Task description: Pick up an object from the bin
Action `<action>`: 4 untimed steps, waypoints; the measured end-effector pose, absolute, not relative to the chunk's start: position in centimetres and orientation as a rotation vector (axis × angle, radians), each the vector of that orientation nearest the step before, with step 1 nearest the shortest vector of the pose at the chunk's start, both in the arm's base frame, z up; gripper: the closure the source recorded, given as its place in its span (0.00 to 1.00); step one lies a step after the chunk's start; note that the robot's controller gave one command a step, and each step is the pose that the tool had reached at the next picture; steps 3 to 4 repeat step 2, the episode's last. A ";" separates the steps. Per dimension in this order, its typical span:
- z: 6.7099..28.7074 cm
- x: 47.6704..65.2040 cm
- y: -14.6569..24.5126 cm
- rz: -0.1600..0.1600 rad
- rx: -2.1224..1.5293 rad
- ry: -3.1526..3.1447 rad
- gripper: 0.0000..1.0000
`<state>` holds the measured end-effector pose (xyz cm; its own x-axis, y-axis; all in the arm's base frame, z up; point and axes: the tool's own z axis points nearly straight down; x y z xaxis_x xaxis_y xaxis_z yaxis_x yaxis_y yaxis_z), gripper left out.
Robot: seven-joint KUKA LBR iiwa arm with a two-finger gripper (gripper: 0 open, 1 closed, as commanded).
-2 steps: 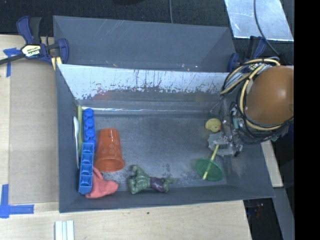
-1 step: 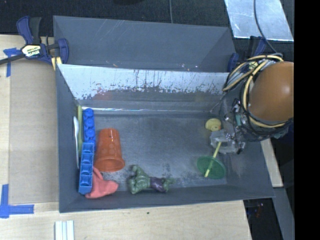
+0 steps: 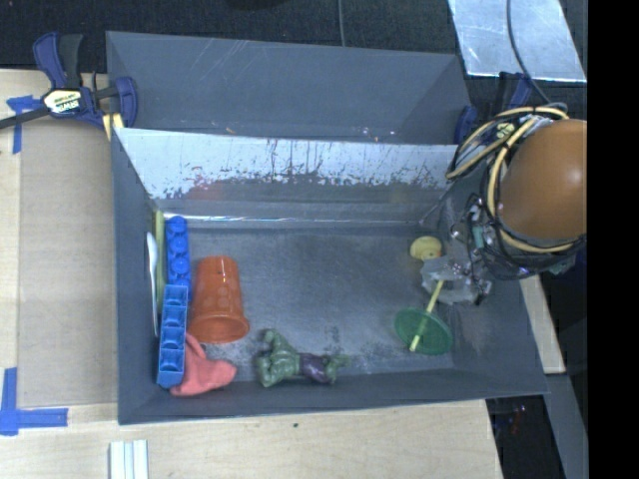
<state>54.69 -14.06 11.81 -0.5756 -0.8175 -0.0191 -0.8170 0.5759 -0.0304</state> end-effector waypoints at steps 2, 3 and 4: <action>19.2 54.6 -14.0 -0.021 -1.432 2.765 1.00; 19.2 54.6 -14.0 -0.021 -1.432 2.765 1.00; 19.2 54.6 -14.0 -0.021 -1.432 2.765 1.00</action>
Offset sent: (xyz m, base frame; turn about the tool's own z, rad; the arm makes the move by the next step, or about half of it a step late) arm -0.0009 0.0004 0.1121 0.0006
